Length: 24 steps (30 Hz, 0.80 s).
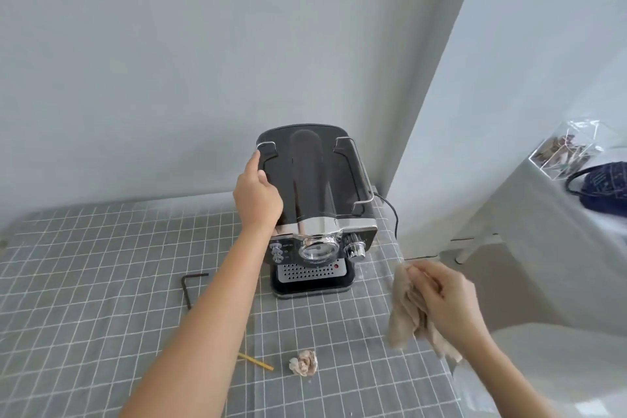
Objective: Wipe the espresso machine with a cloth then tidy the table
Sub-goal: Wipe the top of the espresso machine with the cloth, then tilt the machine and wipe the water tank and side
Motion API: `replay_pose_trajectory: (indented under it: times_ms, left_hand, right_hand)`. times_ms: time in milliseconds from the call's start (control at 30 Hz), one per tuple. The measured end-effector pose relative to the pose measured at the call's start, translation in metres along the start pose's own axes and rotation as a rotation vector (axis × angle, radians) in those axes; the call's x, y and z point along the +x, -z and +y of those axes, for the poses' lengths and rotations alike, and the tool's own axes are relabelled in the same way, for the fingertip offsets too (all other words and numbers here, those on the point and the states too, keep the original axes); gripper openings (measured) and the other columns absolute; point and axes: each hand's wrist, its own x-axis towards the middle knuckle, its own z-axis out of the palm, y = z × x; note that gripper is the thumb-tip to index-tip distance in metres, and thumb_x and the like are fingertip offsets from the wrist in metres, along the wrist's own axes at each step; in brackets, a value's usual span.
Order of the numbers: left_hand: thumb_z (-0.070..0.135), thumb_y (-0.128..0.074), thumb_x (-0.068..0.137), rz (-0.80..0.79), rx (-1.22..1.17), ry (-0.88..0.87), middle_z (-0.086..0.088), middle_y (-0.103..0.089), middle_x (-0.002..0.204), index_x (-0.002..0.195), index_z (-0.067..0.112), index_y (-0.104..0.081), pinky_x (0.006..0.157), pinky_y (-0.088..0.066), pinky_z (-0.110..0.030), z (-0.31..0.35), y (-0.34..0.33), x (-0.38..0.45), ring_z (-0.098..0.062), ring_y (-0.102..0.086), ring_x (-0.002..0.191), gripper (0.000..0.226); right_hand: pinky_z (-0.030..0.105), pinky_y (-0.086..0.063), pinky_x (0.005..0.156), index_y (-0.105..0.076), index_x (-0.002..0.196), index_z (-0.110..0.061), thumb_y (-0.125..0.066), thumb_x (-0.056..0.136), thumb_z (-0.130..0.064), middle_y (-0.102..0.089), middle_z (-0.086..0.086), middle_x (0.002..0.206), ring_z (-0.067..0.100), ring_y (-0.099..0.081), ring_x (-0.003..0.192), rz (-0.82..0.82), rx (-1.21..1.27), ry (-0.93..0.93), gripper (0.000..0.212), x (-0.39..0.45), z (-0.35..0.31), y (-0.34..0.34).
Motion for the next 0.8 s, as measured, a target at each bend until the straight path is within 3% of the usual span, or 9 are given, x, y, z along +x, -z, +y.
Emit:
replay_pose_trajectory:
  times_ms: [167, 233, 300, 367, 467, 567, 667, 733, 800]
  left_hand:
    - [0.013, -0.028, 0.103, -0.055, 0.042, 0.045, -0.014, -0.048, 0.144, 0.148, 0.010, -0.032, 0.106, -0.033, -0.035, 0.007, 0.005, -0.003, -0.032, -0.043, 0.132, 0.045]
    - [0.015, -0.026, 0.104, -0.098, 0.065, 0.090, -0.016, -0.045, 0.145, 0.147, 0.009, -0.031, 0.107, -0.033, -0.037, 0.009, 0.006, -0.003, -0.033, -0.040, 0.134, 0.044]
    - [0.013, -0.027, 0.103, -0.122, 0.116, 0.095, -0.018, -0.049, 0.140, 0.143, 0.007, -0.037, 0.103, -0.036, -0.039, 0.009, 0.009, -0.001, -0.035, -0.044, 0.130, 0.042]
    - [0.006, -0.031, 0.099, -0.115, 0.183, 0.024, -0.022, -0.062, 0.111, 0.119, 0.000, -0.052, 0.081, -0.043, -0.039, 0.008, 0.011, 0.003, -0.039, -0.055, 0.107, 0.030]
    - [-0.002, -0.038, 0.091, -0.116, 0.315, -0.052, -0.006, -0.049, 0.065, 0.075, 0.006, -0.045, 0.051, -0.030, -0.031, 0.011, 0.019, 0.010, -0.033, -0.049, 0.072, 0.020]
    - [0.005, -0.052, 0.089, -0.113, 0.375, -0.028, -0.004, -0.058, 0.068, 0.060, 0.017, -0.043, 0.064, -0.048, -0.032, 0.016, 0.026, 0.023, -0.030, -0.056, 0.071, 0.033]
    - [0.003, -0.061, 0.086, -0.165, 0.280, 0.063, -0.008, -0.059, 0.078, 0.058, 0.027, -0.036, 0.074, -0.058, -0.038, 0.020, 0.031, 0.034, -0.029, -0.068, 0.068, 0.044]
    - [-0.003, -0.060, 0.086, -0.213, 0.117, 0.171, -0.012, -0.060, 0.077, 0.070, 0.019, -0.049, 0.062, -0.061, -0.040, 0.021, 0.032, 0.039, -0.026, -0.067, 0.058, 0.030]
    - [-0.006, -0.058, 0.088, -0.245, -0.023, 0.253, -0.011, -0.061, 0.072, 0.089, 0.009, -0.055, 0.047, -0.057, -0.028, 0.022, 0.033, 0.042, -0.019, -0.060, 0.052, 0.015]
  right_hand:
    - [0.008, -0.051, 0.072, -0.072, 0.093, -0.031, -0.063, 0.092, -0.014, -0.075, -0.010, 0.083, 0.006, -0.070, 0.083, -0.210, -0.098, -0.154, 0.018, -0.015, 0.046, -0.038]
    - [0.024, -0.053, 0.085, -0.074, 0.106, -0.020, -0.062, 0.094, -0.018, -0.076, -0.004, 0.097, 0.007, -0.068, 0.089, -0.186, -0.129, -0.096, 0.017, 0.001, 0.039, -0.036]
    - [0.025, -0.048, 0.083, -0.072, 0.112, -0.017, -0.056, 0.098, -0.020, -0.075, -0.003, 0.099, 0.010, -0.067, 0.090, -0.061, -0.092, 0.028, 0.022, 0.029, 0.008, -0.027]
    - [0.027, -0.046, 0.082, -0.070, 0.114, -0.014, -0.051, 0.100, -0.019, -0.074, 0.002, 0.101, 0.017, -0.066, 0.090, 0.066, -0.038, 0.141, 0.024, 0.061, -0.030, -0.020]
    - [0.035, -0.042, 0.089, -0.065, 0.115, -0.003, -0.043, 0.102, -0.016, -0.067, 0.018, 0.113, 0.035, -0.061, 0.107, 0.057, -0.135, 0.253, 0.029, 0.114, -0.079, -0.021]
    - [0.042, -0.042, 0.081, -0.057, 0.091, 0.001, -0.036, 0.102, -0.010, -0.061, 0.025, 0.101, 0.042, -0.056, 0.102, -0.129, -0.375, 0.258, 0.026, 0.143, -0.111, -0.028]
    - [0.034, -0.042, 0.068, -0.059, 0.079, 0.002, -0.043, 0.099, -0.005, -0.062, 0.023, 0.095, 0.040, -0.056, 0.088, -0.165, -0.442, 0.167, 0.026, 0.157, -0.123, -0.033]
    - [0.030, -0.038, 0.060, -0.044, 0.061, -0.006, -0.049, 0.094, -0.006, -0.055, 0.017, 0.074, 0.035, -0.050, 0.071, -0.139, -0.362, 0.076, 0.033, 0.167, -0.119, -0.036]
    - [0.027, -0.036, 0.050, -0.039, 0.056, -0.005, -0.051, 0.089, -0.006, -0.045, 0.010, 0.057, 0.031, -0.044, 0.062, -0.141, -0.293, 0.027, 0.035, 0.173, -0.118, -0.036]
